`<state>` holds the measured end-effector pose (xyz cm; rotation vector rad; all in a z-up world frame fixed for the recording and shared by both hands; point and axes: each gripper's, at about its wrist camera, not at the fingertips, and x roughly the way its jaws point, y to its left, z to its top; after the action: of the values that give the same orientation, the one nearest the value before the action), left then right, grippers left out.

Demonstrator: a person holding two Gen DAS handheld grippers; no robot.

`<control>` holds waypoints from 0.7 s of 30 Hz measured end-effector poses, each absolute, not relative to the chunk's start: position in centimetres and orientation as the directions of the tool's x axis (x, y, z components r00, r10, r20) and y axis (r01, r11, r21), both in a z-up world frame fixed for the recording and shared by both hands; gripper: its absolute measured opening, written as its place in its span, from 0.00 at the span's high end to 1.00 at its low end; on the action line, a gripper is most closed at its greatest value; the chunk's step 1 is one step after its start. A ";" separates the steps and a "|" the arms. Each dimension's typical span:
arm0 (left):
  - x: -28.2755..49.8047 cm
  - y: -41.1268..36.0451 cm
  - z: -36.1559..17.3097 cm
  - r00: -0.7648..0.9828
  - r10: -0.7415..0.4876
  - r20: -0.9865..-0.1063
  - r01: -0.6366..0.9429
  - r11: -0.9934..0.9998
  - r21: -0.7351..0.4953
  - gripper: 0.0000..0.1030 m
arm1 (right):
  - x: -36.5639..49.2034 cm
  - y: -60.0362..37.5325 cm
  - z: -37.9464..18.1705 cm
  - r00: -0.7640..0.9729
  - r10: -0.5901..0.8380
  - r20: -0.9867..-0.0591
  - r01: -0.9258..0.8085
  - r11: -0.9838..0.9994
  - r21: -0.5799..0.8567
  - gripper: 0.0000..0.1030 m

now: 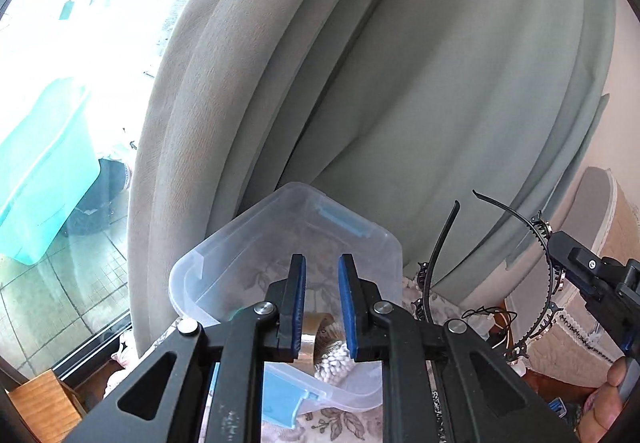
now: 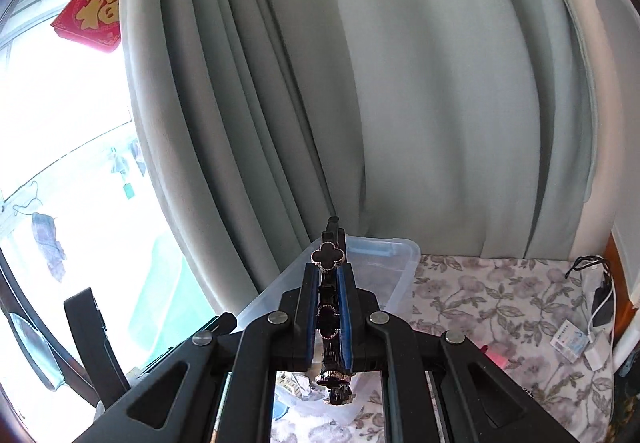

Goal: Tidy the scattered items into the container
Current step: 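Carry the headband and cotton swab bag over the clear box with both tools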

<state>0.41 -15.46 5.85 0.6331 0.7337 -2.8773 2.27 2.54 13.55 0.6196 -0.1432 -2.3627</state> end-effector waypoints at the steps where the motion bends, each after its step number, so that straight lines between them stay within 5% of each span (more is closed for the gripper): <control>1: 0.3 -15.7 5.7 -0.906 -0.001 -0.423 0.205 -0.875 -0.438 0.84 | 2.1 2.1 13.3 -0.649 -0.646 -0.401 0.595 -0.760 0.260 0.89; 21: -2.8 -17.5 2.6 -0.876 0.014 -0.483 0.242 -0.853 -0.463 0.84 | -2.0 -3.4 9.8 -0.584 -0.661 -0.471 0.616 -0.739 0.272 0.89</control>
<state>-2.80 -17.46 2.64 0.7314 0.7996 -2.8181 -1.95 -3.38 9.82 0.7246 -0.1026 -2.2932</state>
